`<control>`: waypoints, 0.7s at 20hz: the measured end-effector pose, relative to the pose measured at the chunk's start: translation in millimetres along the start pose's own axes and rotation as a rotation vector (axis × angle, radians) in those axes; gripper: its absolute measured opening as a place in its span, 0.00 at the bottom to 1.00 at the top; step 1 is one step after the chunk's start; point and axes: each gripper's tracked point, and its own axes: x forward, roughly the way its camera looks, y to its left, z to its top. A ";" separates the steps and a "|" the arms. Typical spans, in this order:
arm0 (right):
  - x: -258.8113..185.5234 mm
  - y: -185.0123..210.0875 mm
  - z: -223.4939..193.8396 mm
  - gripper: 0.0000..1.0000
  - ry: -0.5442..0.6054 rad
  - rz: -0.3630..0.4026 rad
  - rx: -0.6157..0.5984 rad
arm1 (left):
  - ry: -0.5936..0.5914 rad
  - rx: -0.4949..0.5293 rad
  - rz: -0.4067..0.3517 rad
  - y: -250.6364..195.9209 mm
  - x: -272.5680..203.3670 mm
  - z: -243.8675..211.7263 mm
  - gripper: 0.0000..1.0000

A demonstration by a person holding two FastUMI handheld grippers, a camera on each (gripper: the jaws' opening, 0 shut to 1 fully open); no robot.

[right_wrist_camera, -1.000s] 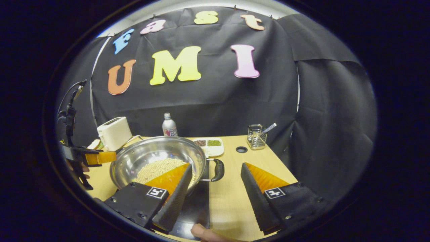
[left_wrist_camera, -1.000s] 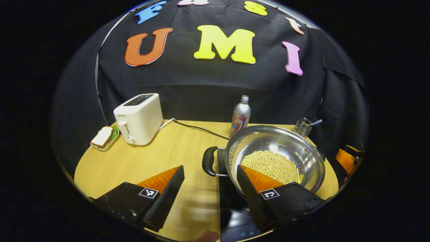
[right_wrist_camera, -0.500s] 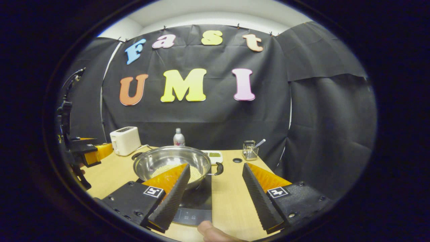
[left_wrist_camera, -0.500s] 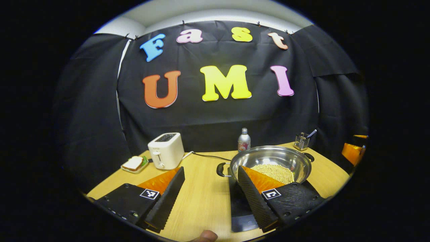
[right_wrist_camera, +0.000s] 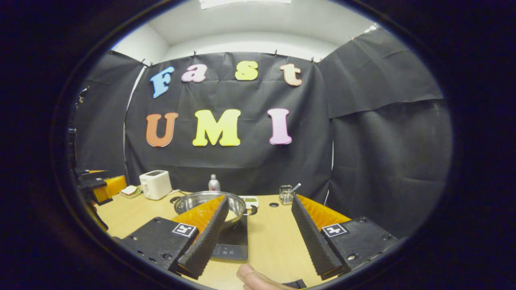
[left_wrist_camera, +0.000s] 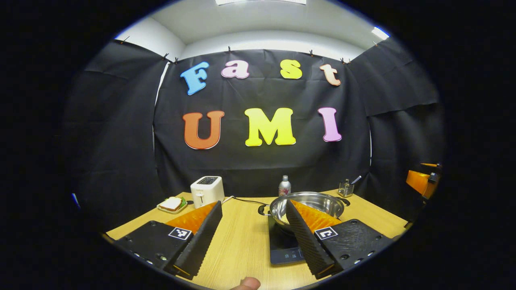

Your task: First push the handle of the pot to place it horizontally, then grasp the pot with both hands and set it on the induction cooktop.

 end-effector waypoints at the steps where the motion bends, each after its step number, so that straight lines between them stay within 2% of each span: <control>1: -9.5 -1.1 13.0 0.96 -0.023 -0.001 0.011 | -0.009 0.007 0.000 1.0 -10.4 8.3 0.95; 7: -42.5 -12.6 65.4 0.98 -0.075 -0.042 0.025 | -0.063 -0.044 -0.058 -5.2 -60.5 58.6 0.95; 9: -44.7 -15.2 66.1 0.96 -0.059 -0.061 0.002 | -0.082 -0.040 -0.056 -4.3 -71.7 67.2 0.95; 14: -53.9 1.3 71.9 0.96 -0.094 0.005 0.025 | -0.119 -0.005 -0.050 -5.1 -84.5 75.0 0.94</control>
